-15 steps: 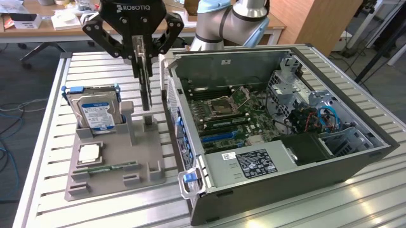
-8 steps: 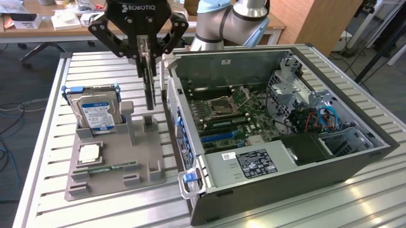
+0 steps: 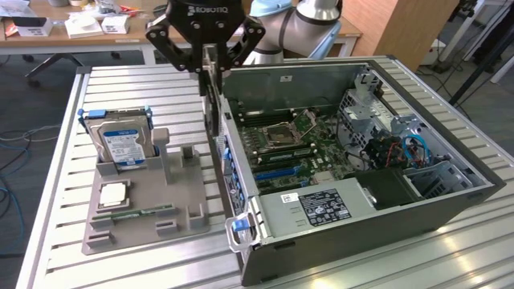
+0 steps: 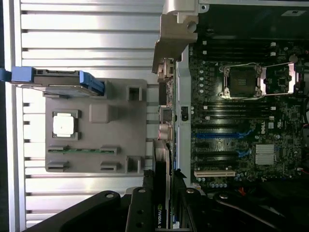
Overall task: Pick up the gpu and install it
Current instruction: 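Pick up the gpu and move the gpu toward the slot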
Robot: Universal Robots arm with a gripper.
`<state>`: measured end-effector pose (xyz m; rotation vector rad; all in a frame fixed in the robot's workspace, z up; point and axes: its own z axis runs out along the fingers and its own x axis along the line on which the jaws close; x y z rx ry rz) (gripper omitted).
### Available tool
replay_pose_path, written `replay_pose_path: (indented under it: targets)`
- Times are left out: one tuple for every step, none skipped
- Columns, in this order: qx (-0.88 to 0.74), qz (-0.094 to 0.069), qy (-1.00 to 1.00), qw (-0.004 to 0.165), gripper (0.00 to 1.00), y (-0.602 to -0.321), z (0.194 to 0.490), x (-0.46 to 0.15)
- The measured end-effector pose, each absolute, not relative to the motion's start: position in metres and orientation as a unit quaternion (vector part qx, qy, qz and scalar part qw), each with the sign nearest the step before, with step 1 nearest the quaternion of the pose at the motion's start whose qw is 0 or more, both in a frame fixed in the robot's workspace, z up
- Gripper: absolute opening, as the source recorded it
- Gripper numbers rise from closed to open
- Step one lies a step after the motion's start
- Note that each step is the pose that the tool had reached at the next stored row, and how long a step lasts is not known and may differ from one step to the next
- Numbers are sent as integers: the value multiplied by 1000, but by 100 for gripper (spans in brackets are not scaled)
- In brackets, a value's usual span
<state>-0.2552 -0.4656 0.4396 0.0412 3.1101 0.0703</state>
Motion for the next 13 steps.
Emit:
replay_pose_path:
  targets:
    - [13,23,1000,15,27,-466,440,-250]
    - [13,23,1000,15,27,-466,440,-246]
    - [13,23,1000,15,27,-466,440,-241]
    - [13,23,1000,15,27,-466,440,-237]
    - [13,23,1000,15,27,-466,440,-232]
    - [13,23,1000,14,27,-466,440,-227]
    - [13,23,1000,14,27,-466,440,-223]
    - [13,23,1000,14,27,-466,440,-218]
    - [13,23,1000,14,27,-466,440,-214]
    - [13,23,1000,14,27,-466,440,-210]
    - [13,23,1000,14,27,-466,440,-205]
    - [13,23,1000,14,27,-466,440,-200]
    - [13,23,1000,14,27,-466,440,-196]
